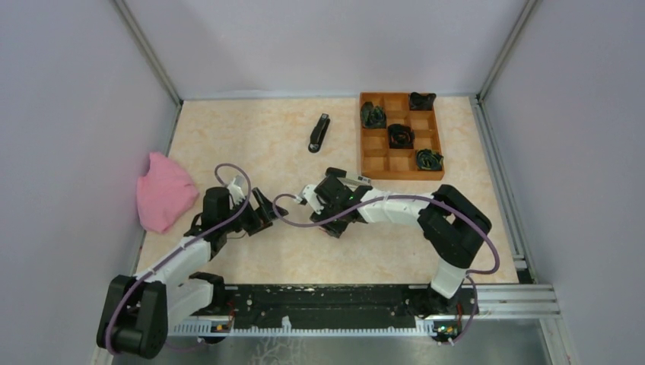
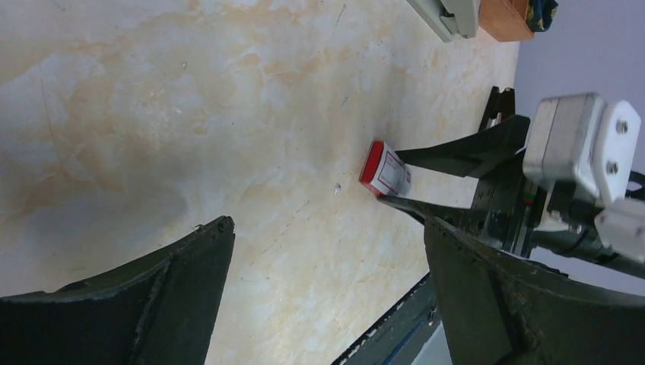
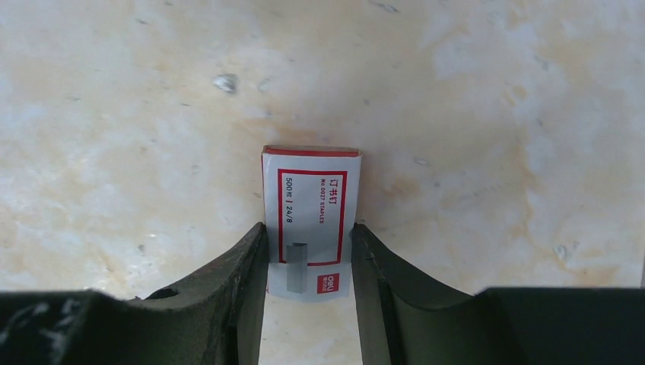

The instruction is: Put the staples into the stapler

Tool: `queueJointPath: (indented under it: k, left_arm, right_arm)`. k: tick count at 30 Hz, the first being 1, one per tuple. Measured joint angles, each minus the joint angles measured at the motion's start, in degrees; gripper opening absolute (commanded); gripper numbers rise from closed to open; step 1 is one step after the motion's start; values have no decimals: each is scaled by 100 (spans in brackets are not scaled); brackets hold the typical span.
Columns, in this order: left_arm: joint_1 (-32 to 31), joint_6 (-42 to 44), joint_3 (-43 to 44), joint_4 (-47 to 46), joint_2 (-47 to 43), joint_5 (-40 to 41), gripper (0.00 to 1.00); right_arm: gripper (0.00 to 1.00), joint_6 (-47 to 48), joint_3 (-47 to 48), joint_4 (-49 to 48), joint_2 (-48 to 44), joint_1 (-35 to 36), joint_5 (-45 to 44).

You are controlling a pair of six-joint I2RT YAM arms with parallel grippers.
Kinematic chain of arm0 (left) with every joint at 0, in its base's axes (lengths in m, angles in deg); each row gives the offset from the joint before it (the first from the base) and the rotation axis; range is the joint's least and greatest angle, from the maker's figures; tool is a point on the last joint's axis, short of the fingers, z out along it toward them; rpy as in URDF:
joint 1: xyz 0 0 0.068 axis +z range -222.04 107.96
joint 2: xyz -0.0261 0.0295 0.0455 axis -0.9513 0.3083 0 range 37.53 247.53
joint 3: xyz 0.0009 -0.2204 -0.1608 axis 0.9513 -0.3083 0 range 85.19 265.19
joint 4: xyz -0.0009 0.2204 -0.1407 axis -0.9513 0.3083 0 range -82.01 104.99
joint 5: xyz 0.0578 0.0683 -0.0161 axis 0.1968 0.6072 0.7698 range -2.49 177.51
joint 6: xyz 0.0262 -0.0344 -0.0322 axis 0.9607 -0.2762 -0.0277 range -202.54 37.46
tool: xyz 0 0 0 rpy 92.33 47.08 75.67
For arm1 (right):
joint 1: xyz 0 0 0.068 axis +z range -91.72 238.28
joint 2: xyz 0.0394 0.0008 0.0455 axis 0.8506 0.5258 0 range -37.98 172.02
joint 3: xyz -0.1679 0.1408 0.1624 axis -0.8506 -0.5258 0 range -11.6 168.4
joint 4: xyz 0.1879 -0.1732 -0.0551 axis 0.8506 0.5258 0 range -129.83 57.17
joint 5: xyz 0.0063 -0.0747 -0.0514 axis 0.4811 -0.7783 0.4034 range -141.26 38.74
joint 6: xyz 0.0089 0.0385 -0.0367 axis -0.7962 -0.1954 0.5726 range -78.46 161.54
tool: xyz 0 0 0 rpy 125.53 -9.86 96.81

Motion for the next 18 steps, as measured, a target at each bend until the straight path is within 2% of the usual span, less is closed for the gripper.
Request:
queueJointPath:
  k: [7,13,18]
  left_arm:
    - [142,-129,-160,-531,323,-302,94]
    - [144,-173,-162,-916,643,-553,83]
    - [144,-210,-170,-1255,1095,-850,78]
  right_arm:
    - [43,461,446,33,391,417,334]
    - [50,699,632,149,544,562,361]
    - [52,767,636,195,546,608,319]
